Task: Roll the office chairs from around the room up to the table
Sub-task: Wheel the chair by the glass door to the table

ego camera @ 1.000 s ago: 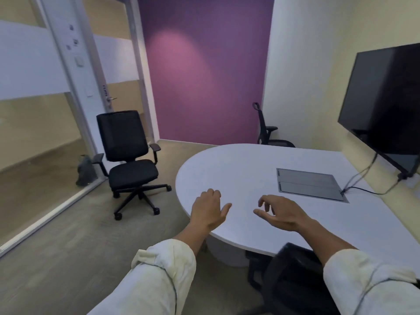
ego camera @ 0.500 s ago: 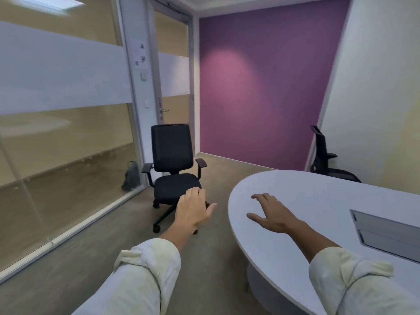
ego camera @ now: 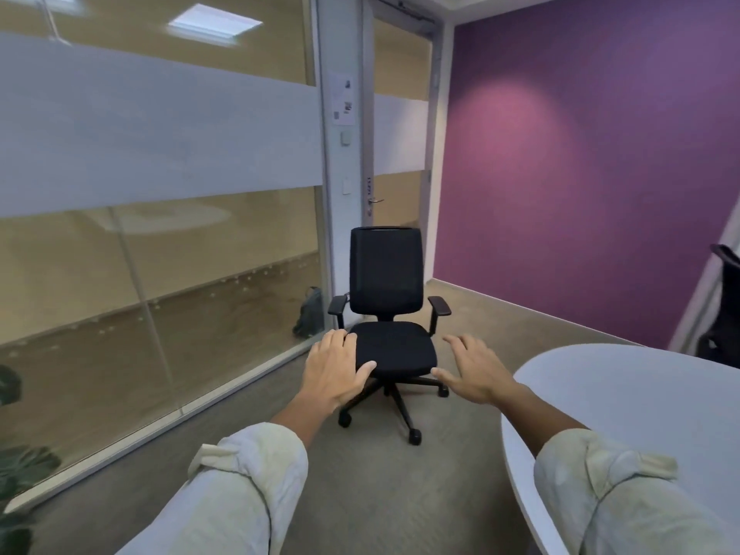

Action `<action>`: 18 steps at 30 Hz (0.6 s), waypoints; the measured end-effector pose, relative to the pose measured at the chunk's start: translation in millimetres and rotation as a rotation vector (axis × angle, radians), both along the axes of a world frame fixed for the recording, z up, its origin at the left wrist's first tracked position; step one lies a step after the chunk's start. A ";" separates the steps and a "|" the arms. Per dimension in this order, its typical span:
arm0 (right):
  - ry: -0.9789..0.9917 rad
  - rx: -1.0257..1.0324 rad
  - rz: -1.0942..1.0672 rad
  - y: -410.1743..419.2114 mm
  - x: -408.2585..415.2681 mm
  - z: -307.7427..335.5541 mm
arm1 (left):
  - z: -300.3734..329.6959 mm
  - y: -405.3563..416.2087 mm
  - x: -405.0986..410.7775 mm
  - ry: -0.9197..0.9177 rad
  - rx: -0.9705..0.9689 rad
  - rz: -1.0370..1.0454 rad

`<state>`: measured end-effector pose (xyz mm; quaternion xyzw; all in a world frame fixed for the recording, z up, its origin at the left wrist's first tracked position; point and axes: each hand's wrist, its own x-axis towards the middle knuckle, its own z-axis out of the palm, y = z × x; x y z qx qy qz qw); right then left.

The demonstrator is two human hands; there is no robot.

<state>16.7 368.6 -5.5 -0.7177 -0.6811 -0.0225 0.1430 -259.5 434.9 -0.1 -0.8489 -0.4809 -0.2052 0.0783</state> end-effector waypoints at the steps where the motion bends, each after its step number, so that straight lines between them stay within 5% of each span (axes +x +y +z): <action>1: 0.010 0.012 0.022 25.5 -0.2 7.2 | 5.3 18.0 -2.6 0.005 -0.015 0.008; 4: 0.006 0.010 0.063 179.0 20.3 32.2 | 21.7 133.1 11.3 -0.012 0.018 0.124; 18: 0.173 0.036 -0.032 336.1 8.6 26.9 | 12.9 273.1 4.1 -0.004 -0.018 0.154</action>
